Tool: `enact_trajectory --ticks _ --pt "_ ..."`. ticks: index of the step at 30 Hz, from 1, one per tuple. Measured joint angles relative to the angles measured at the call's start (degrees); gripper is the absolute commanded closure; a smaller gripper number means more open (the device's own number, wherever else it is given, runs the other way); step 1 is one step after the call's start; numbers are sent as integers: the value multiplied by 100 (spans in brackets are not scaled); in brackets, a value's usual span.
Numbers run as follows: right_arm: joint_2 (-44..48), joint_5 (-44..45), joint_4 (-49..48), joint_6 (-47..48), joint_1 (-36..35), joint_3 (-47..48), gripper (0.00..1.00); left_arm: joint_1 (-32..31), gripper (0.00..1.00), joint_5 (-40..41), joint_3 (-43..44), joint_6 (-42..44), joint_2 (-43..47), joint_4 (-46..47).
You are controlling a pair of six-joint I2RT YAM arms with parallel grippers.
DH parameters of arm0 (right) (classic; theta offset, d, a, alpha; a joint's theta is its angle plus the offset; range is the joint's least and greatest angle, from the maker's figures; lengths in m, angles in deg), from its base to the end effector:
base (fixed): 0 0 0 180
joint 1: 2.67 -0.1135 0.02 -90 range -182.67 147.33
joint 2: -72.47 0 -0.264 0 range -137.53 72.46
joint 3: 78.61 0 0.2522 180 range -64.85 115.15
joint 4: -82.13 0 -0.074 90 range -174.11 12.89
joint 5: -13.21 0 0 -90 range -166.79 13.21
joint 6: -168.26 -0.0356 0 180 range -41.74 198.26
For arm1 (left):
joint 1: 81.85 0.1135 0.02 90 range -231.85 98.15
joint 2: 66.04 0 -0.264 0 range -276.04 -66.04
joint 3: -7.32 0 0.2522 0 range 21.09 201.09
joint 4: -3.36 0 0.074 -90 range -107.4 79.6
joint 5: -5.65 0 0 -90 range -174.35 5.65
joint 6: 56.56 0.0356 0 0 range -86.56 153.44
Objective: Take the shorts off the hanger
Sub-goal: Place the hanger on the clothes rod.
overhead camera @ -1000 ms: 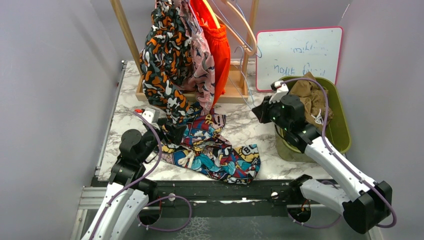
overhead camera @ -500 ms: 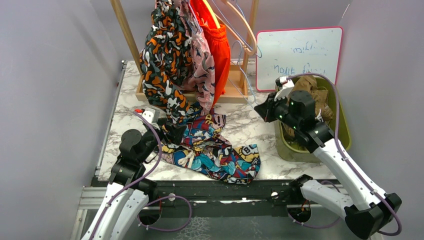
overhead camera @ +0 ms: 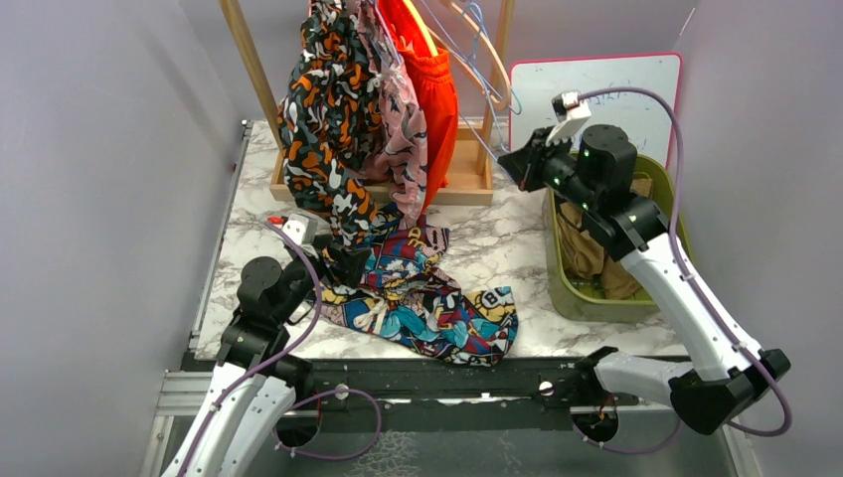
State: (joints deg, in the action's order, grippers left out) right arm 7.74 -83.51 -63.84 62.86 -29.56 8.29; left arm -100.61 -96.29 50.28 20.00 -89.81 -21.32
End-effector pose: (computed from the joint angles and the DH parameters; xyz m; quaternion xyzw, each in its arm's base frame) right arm 0.2192 0.1158 0.4249 -0.1143 0.7675 0.2694 0.5704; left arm 0.1159 -0.0471 0.2924 0.1040 0.7321 -0.2594 0.6212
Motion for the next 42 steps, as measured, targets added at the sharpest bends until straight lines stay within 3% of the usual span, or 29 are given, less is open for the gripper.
enact_trajectory --ticks 29,40,42 --pt "-3689 286 828 -24 -22 4927 99 0 1 0 0 0 2 0" --pt "-4111 308 1246 173 -144 5195 98 0 1 0 0 0 22 2" --pt "-4092 323 1209 190 -155 5069 93 0 1 0 0 0 24 0"
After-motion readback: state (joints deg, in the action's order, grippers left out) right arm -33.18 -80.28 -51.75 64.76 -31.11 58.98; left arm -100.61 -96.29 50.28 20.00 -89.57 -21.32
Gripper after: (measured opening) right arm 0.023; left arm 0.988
